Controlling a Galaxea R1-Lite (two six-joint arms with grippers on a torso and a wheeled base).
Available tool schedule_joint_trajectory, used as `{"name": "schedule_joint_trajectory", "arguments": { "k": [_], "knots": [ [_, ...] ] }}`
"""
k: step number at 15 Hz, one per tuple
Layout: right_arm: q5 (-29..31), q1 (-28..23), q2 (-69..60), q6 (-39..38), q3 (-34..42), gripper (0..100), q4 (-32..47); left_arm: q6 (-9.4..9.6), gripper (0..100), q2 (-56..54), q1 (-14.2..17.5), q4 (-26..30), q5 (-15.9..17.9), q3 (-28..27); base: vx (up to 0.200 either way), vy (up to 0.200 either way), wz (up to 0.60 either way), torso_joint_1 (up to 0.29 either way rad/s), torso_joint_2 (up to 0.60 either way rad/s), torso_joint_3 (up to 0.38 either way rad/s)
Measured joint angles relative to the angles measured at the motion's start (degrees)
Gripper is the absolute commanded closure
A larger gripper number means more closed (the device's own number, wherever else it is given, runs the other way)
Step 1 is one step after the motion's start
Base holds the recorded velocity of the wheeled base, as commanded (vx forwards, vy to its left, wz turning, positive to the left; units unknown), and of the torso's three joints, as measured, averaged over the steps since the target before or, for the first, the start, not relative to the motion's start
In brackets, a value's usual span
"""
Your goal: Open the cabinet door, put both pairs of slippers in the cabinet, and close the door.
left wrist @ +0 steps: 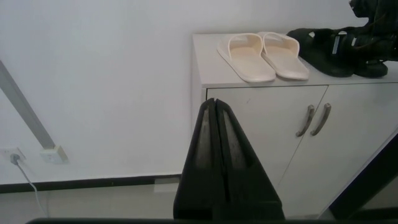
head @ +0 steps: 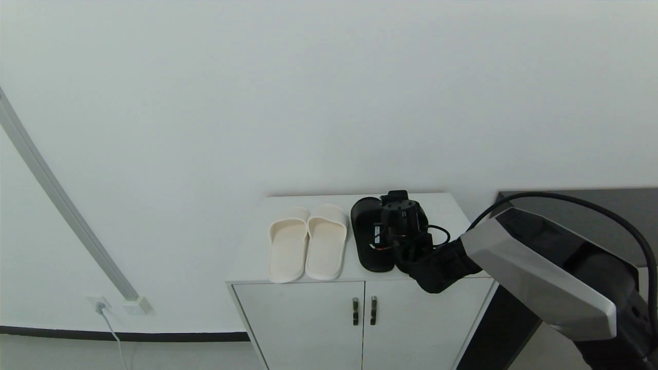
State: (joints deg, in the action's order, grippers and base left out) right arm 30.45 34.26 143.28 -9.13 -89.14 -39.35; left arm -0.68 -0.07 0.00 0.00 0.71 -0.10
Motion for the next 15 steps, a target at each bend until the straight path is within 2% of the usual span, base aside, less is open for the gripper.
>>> {"name": "schedule_joint_trajectory", "arguments": {
  "k": [5,9,11,15],
  "knots": [
    [-0.1,1.2,-7.2,1.4,10.4,100,-3.9,-0.07,100,0.0,0.0,0.0,0.0,0.0,0.0,0.0,0.0,0.0,0.0,0.0],
    [-2.8,5.0,-19.8,3.3,29.8,100,-8.3,-0.18,100,0.0,0.0,0.0,-0.1,0.0,0.0,0.0,0.0,0.0,0.0,0.0],
    [-7.5,7.4,-27.3,3.6,41.8,100,-10.8,-0.13,100,0.0,0.0,0.0,-0.1,0.0,0.0,0.0,0.0,0.0,0.0,0.0],
    [-25.7,12.4,-44.9,3.9,64.1,100,-13.1,0.11,100,0.0,0.0,0.0,0.0,0.0,0.0,0.0,0.0,0.0,0.0,0.0]
  ]
}}
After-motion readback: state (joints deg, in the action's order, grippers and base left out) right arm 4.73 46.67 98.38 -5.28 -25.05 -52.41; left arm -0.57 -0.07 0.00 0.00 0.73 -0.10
